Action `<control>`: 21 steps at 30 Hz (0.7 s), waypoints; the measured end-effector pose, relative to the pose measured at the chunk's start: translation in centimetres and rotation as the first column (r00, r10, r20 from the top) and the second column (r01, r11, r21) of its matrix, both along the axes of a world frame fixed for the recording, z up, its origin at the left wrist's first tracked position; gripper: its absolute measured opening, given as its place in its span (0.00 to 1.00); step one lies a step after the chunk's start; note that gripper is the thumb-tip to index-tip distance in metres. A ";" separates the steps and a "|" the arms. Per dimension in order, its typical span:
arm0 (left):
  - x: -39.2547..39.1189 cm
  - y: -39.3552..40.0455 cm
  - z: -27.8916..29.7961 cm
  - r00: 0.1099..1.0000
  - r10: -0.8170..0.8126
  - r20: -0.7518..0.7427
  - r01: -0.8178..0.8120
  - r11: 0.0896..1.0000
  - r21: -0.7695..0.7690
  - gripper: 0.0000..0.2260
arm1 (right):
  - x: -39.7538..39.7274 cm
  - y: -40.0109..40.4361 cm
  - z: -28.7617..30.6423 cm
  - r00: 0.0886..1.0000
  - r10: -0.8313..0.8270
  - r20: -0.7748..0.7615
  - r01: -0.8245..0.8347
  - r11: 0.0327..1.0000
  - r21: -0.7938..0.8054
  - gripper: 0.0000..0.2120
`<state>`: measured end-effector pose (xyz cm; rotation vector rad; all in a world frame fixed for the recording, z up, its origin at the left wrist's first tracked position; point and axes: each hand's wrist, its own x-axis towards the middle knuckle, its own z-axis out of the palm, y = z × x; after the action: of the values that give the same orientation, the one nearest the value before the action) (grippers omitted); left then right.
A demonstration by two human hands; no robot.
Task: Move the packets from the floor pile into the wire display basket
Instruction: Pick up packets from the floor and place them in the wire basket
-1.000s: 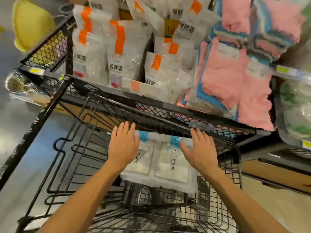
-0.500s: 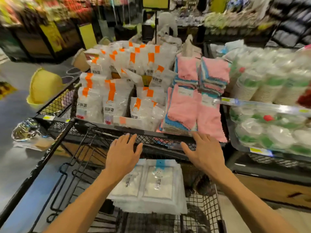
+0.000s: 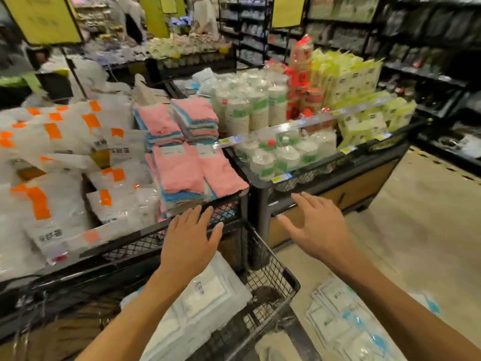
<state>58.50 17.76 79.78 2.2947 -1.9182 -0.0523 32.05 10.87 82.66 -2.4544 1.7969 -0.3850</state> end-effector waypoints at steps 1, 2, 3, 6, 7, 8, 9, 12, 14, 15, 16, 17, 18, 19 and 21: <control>-1.2 -0.3 0.0 0.999 -0.048 0.001 0.048 0.999 -0.001 0.31 | -1.6 1.1 0.0 0.999 -0.052 -0.002 0.051 0.999 -0.016 0.37; -2.5 -0.5 0.1 0.996 -0.095 0.005 0.095 0.996 -0.003 0.32 | -3.2 2.1 -0.1 0.995 -0.099 -0.011 0.099 0.995 -0.021 0.35; -3.9 -0.7 0.1 0.990 -0.141 0.006 0.141 0.990 -0.010 0.34 | -4.9 3.1 0.0 0.989 -0.143 -0.026 0.143 0.989 -0.024 0.34; -8.7 -1.6 0.3 0.960 -0.279 -0.005 0.279 0.960 -0.018 0.37 | -10.0 5.9 0.3 0.959 -0.277 -0.056 0.278 0.961 0.003 0.34; -10.4 -1.9 0.5 0.949 -0.317 -0.005 0.316 0.948 -0.018 0.36 | -11.7 6.8 0.4 0.945 -0.324 -0.054 0.325 0.946 0.010 0.35; -12.1 -2.1 0.6 0.937 -0.350 0.001 0.350 0.936 -0.017 0.35 | -13.4 7.6 0.4 0.929 -0.366 -0.053 0.367 0.930 0.006 0.35; -13.8 -2.4 0.7 0.923 -0.384 0.010 0.384 0.923 -0.009 0.33 | -15.1 8.4 0.4 0.915 -0.399 -0.058 0.399 0.917 0.001 0.36; -19.2 -3.2 1.2 0.875 -0.482 0.045 0.483 0.875 -0.021 0.31 | -20.1 11.0 0.9 0.873 -0.484 -0.061 0.485 0.874 0.006 0.33; -23.2 -3.5 1.3 0.837 -0.544 0.066 0.546 0.838 -0.016 0.30 | -23.5 12.6 0.8 0.838 -0.543 -0.057 0.544 0.839 -0.001 0.33; -25.2 -3.6 1.3 0.816 -0.573 0.070 0.575 0.818 -0.016 0.30 | -25.2 13.4 0.8 0.819 -0.570 -0.062 0.571 0.821 0.003 0.33; -26.7 -3.6 1.2 0.801 -0.594 0.075 0.597 0.802 -0.020 0.30 | -26.5 13.9 0.5 0.802 -0.594 -0.060 0.596 0.803 0.006 0.34; -28.9 -3.7 1.0 0.782 -0.619 0.072 0.621 0.784 -0.014 0.29 | -28.5 14.8 0.2 0.774 -0.631 -0.052 0.632 0.775 0.010 0.36; -30.5 -3.8 0.8 0.769 -0.636 0.062 0.637 0.771 -0.007 0.28 | -30.1 15.3 -0.2 0.756 -0.654 -0.041 0.655 0.756 0.012 0.38; -32.3 -3.7 0.6 0.756 -0.653 0.055 0.653 0.757 0.004 0.28 | -32.0 15.9 -0.6 0.742 -0.669 -0.031 0.670 0.742 0.020 0.40; -36.4 -3.7 0.1 0.731 -0.681 0.056 0.681 0.732 0.019 0.28 | -35.9 17.2 -1.3 0.712 -0.701 -0.032 0.702 0.712 0.029 0.41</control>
<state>22.13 14.04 79.90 1.4599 -2.6781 -0.0613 -3.83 28.05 81.41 -1.6307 2.6678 -0.3511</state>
